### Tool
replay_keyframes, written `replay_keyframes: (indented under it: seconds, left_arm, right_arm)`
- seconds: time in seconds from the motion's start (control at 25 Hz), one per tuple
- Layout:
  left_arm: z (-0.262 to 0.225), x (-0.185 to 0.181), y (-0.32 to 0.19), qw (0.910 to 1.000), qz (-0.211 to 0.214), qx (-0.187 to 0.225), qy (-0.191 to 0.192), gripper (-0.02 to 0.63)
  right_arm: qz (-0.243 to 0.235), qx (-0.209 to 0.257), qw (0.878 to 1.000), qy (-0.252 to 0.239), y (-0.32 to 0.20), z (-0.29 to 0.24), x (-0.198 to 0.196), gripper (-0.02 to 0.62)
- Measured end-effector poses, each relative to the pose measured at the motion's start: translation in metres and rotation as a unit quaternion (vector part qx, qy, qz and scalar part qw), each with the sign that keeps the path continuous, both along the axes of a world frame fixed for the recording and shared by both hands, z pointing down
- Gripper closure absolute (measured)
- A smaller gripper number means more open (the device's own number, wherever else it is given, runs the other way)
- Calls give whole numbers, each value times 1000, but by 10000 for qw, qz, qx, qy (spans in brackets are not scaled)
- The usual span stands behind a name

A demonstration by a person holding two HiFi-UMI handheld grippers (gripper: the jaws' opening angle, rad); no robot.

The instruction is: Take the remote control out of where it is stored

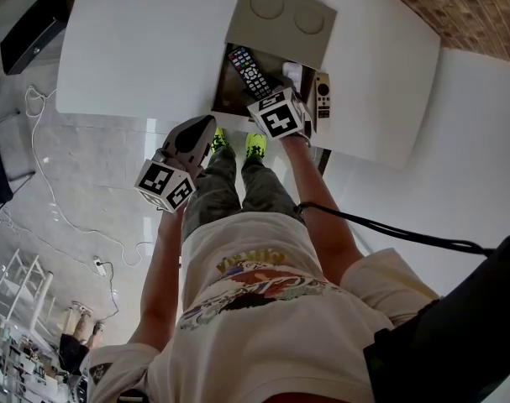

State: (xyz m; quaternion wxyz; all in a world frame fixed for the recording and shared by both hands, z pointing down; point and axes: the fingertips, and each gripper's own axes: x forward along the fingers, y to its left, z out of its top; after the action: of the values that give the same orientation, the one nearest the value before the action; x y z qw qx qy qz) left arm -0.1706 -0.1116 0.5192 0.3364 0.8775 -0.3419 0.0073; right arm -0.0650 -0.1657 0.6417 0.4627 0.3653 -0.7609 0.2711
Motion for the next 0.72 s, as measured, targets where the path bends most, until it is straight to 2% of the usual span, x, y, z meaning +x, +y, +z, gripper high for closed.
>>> replay_keyframes:
  seconds: [0.72]
  left_arm:
    - [-2, 1, -2, 10000, 36, 38, 8, 600]
  right_arm:
    - [225, 112, 9997, 56, -4, 0, 4, 348]
